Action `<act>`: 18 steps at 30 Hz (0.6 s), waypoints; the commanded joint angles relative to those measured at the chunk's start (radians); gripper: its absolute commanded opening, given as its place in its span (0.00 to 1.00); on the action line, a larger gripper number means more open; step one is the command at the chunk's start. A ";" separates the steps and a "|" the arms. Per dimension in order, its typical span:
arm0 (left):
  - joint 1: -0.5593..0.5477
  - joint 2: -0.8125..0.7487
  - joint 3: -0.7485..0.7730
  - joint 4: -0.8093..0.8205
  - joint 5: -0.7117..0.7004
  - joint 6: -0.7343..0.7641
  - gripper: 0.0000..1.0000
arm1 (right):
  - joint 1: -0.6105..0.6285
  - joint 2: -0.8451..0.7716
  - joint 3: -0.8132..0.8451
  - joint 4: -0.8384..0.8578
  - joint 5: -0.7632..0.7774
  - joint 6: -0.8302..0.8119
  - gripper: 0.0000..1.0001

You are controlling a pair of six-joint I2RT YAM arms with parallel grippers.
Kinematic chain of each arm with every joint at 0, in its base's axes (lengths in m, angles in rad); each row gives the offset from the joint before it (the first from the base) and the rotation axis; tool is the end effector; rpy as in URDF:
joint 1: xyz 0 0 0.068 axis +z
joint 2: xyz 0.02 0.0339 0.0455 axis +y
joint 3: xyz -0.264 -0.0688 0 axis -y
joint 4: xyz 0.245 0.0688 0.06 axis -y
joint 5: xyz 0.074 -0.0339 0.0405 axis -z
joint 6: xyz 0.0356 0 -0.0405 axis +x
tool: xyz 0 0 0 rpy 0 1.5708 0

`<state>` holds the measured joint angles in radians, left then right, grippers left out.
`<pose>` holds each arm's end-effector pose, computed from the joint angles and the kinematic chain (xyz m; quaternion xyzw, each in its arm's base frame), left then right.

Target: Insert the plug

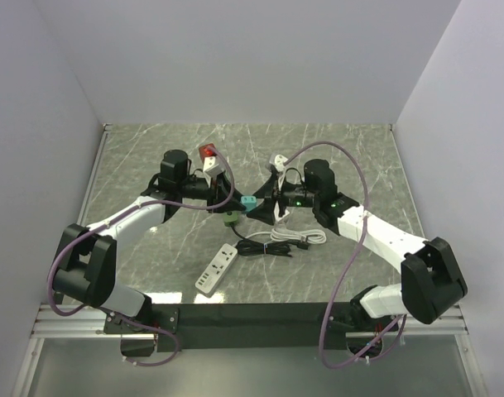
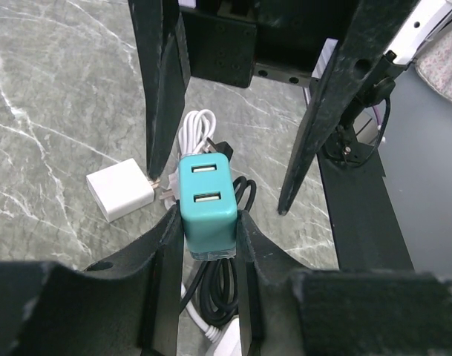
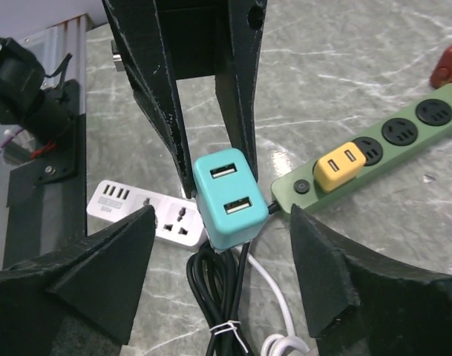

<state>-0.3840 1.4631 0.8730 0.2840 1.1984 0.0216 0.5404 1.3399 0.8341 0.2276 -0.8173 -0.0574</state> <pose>0.2764 -0.1474 0.2633 0.4607 0.5853 -0.5354 0.3981 0.2418 0.1753 0.2773 -0.4444 0.6296 0.4402 0.4607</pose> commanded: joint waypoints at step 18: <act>-0.023 0.009 0.067 -0.075 0.047 0.112 0.01 | -0.003 -0.021 0.051 0.064 -0.082 -0.019 0.37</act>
<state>-0.4000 1.4689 0.9051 0.2207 1.2301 0.0944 0.5388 1.3762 0.8566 0.2283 -0.8883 -0.0708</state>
